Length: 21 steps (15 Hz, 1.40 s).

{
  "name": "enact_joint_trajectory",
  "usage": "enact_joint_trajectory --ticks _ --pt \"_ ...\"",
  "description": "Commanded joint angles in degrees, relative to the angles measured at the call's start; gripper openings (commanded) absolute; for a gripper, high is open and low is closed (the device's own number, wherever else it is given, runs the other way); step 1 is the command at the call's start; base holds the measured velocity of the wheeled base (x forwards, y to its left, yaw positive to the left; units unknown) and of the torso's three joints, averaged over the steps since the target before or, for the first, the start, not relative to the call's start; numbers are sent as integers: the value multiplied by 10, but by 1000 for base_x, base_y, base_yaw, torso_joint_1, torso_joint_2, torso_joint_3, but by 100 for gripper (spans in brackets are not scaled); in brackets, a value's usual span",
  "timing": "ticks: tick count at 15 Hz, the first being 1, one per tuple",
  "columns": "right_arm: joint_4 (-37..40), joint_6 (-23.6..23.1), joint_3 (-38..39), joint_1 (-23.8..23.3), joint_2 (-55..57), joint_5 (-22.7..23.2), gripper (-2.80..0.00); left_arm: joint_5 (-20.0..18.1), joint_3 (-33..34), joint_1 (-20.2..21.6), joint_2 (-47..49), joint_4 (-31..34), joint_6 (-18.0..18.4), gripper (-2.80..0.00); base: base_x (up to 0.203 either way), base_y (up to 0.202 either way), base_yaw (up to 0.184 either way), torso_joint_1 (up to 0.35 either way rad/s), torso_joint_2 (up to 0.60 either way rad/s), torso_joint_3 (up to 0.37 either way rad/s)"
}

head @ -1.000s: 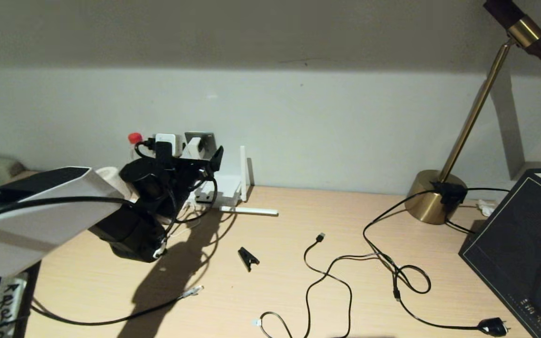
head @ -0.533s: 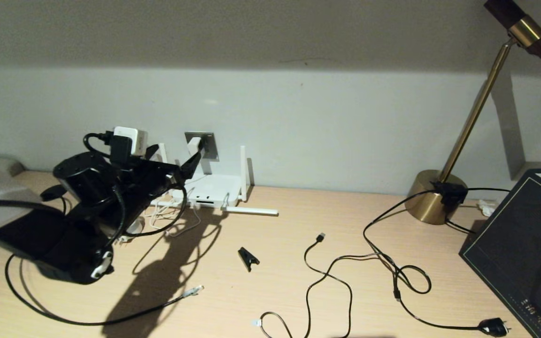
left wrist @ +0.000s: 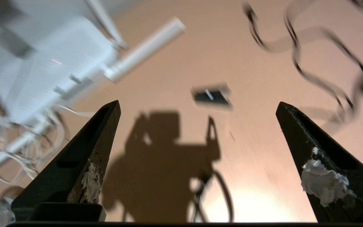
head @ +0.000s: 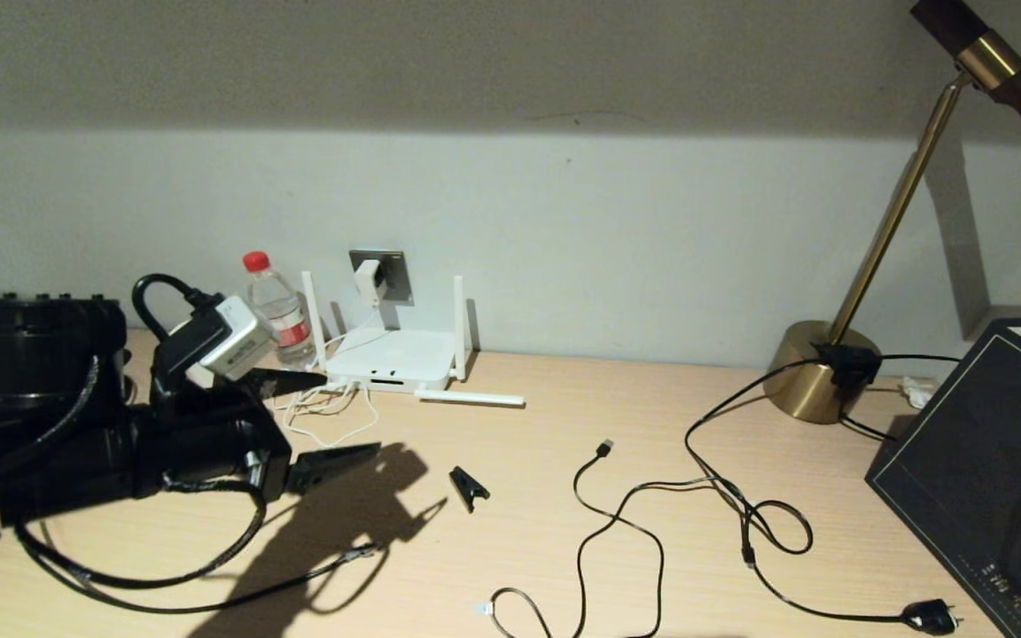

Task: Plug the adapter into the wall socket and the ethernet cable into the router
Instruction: Pick up cable

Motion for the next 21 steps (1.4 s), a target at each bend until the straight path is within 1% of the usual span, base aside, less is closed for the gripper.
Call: enact_joint_trajectory --ticks 1,2,4,5,6,7,9,10,12,14,17,19,21 --pt "-1 0 20 0 1 0 -280 -12 -54 -2 -2 282 143 0 0 0 0 0 0 0" --pt "0 0 20 0 1 0 -280 -2 -68 -1 28 315 201 0 0 0 0 0 0 0" --pt "0 -1 20 0 1 0 -280 39 -117 19 105 376 357 0 0 0 0 0 0 0" --pt "0 -1 20 0 1 0 -280 63 -148 29 138 401 415 0 0 0 0 0 0 0" --pt "0 0 20 0 1 0 -280 86 -174 36 163 423 448 0 0 0 0 0 0 0" --pt "0 -1 20 0 1 0 -280 104 -187 38 182 435 463 0 0 0 0 0 0 0" --pt "0 0 20 0 1 0 -280 140 -204 37 210 441 474 0 0 0 0 0 0 0" --pt "-1 0 20 0 1 0 -280 145 -205 37 224 437 477 0 0 0 0 0 0 0" --pt "0 -1 20 0 1 0 -280 144 -206 33 241 433 477 0 0 0 0 0 0 0" --pt "0 -1 20 0 1 0 -280 144 -207 21 257 431 474 0 0 0 0 0 0 0" --pt "-1 0 20 0 1 0 -280 144 -207 15 281 407 471 0 0 0 0 0 0 0" --pt "0 0 20 0 1 0 -280 144 -207 9 291 401 452 0 0 0 0 0 0 0" --pt "-1 -1 20 0 1 0 -280 144 -207 8 295 401 450 0 0 0 0 0 0 0"
